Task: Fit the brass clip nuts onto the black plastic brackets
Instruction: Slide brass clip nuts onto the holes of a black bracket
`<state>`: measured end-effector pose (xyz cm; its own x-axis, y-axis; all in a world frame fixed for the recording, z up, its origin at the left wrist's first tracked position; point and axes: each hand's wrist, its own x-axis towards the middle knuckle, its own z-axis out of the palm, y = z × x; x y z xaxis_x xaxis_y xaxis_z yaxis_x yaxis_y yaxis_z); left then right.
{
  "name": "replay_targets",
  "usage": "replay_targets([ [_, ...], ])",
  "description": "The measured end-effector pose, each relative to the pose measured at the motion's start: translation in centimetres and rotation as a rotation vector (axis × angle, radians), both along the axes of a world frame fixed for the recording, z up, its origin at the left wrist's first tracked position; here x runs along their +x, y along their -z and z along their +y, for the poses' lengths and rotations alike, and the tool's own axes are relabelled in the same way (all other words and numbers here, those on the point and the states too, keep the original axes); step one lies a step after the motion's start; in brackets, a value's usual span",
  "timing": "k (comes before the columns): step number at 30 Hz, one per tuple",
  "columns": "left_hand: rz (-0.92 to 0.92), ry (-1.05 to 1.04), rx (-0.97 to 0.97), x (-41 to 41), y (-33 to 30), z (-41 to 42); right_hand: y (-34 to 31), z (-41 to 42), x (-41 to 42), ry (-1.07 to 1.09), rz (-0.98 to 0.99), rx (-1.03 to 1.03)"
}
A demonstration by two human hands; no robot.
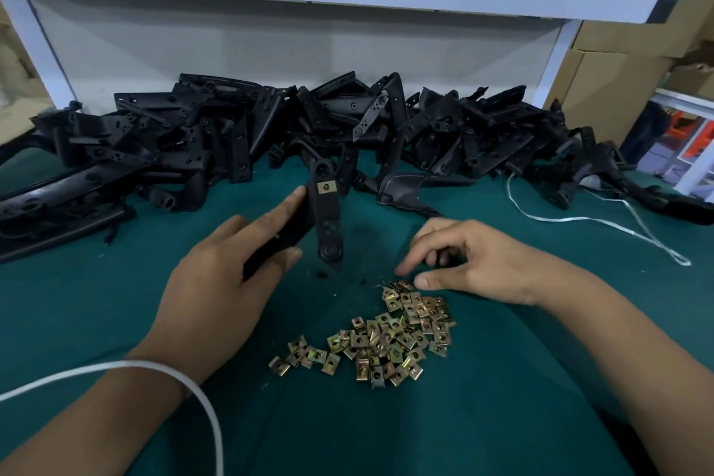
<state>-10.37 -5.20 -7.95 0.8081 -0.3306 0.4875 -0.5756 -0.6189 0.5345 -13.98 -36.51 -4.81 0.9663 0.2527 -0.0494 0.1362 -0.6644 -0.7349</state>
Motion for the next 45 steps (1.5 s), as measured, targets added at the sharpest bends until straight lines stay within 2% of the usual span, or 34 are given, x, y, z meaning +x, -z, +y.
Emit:
replay_targets([
  [10,0.024,0.027,0.007,0.1,0.1,-0.1,0.0,0.5,-0.1,0.038,-0.009,-0.026],
  [17,0.029,0.043,0.027,0.1,0.3,-0.1,0.0,1.7,-0.2,0.046,-0.017,0.466],
  [26,-0.016,0.055,0.062,0.1,0.4,-0.2,1.3,5.0,-0.4,0.008,-0.030,0.780],
  [31,-0.023,0.048,0.059,0.2,0.5,-0.2,1.6,5.5,-0.2,0.043,-0.122,0.839],
  [36,-0.019,0.042,0.059,0.1,0.4,-0.2,1.7,5.7,-0.2,0.030,-0.180,0.815],
  [45,-0.013,0.043,0.048,0.1,0.5,-0.2,1.7,6.2,-0.4,0.036,-0.167,0.907],
])
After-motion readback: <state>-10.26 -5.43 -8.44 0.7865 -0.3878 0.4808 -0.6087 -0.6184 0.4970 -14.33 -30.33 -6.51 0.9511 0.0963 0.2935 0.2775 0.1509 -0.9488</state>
